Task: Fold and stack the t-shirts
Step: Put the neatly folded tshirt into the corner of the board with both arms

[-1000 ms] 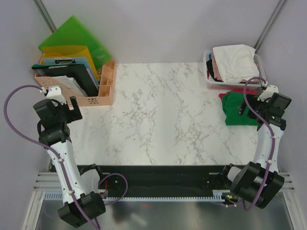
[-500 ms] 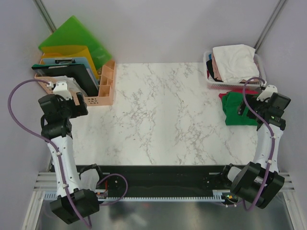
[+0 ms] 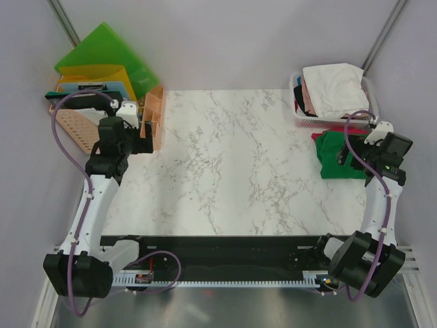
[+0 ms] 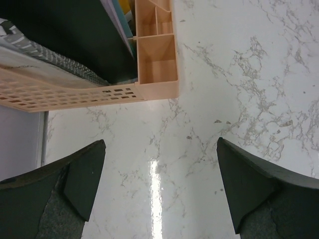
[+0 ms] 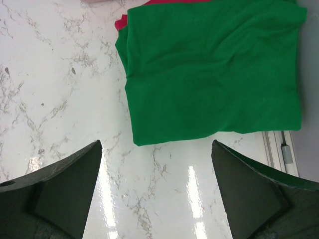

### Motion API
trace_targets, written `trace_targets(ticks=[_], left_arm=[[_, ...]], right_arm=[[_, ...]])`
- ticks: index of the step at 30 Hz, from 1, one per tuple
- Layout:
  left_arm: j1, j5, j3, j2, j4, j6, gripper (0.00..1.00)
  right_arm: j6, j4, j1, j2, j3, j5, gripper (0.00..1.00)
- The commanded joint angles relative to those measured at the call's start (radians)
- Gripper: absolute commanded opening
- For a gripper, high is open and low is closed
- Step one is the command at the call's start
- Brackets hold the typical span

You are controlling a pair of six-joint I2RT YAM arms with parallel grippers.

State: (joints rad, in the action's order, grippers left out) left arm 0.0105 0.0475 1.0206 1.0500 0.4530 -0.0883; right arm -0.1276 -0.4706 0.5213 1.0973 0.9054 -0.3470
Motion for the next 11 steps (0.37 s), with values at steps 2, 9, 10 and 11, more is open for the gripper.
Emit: trace_targets(ticks=[2, 9, 10, 11], left_arm=[[0.078, 0.106, 0.067, 0.039, -0.057, 0.055, 1.00], [0.155, 0.176, 0.020, 0.015, -0.128, -0.001, 1.00], [0.164, 0.210, 0.022, 0.022, -0.120, 0.001, 1.00], [0.170, 0.227, 0.054, 0.028, -0.100, 0.024, 1.00]], right_arm=[[-0.015, 0.024, -0.003, -0.007, -0.007, -0.017, 0.98], [-0.021, 0.013, -0.004, -0.034, 0.011, -0.030, 0.98], [-0.023, 0.015, -0.003, -0.034, 0.001, -0.033, 0.98], [-0.024, 0.016, -0.003, -0.031, -0.006, -0.037, 0.98]])
